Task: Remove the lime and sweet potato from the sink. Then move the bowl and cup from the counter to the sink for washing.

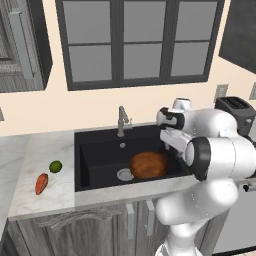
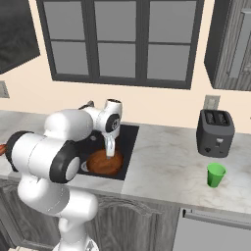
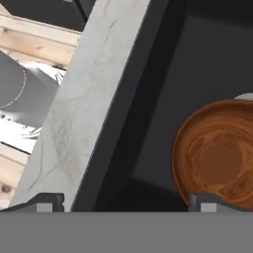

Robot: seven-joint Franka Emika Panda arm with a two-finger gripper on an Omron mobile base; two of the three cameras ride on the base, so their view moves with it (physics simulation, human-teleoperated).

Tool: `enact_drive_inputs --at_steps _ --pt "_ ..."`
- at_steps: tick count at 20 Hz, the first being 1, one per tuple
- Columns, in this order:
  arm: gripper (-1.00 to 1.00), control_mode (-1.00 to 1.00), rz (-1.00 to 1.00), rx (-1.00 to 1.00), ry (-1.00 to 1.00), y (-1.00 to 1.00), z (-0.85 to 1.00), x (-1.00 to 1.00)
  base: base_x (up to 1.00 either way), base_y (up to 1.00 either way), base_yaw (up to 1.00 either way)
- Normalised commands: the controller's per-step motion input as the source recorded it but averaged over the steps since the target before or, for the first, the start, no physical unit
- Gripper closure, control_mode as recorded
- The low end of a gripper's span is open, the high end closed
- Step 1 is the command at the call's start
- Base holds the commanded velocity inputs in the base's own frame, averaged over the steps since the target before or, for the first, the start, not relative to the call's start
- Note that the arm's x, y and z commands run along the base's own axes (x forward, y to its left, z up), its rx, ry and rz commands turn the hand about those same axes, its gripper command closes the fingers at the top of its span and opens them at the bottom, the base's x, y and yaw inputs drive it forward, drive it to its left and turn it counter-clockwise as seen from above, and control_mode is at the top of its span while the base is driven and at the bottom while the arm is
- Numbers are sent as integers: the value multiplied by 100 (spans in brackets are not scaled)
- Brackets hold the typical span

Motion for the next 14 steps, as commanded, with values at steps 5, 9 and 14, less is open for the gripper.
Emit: enact_drive_inputs --at_steps 5,9,14 --pt "-100 -100 -20 -1 0 -17 37 -29 0 0 0" --pt "-100 -100 -26 -2 0 -16 38 -28 0 0 0" --pt "-100 -100 -29 -5 -1 -14 38 -24 0 0 0"
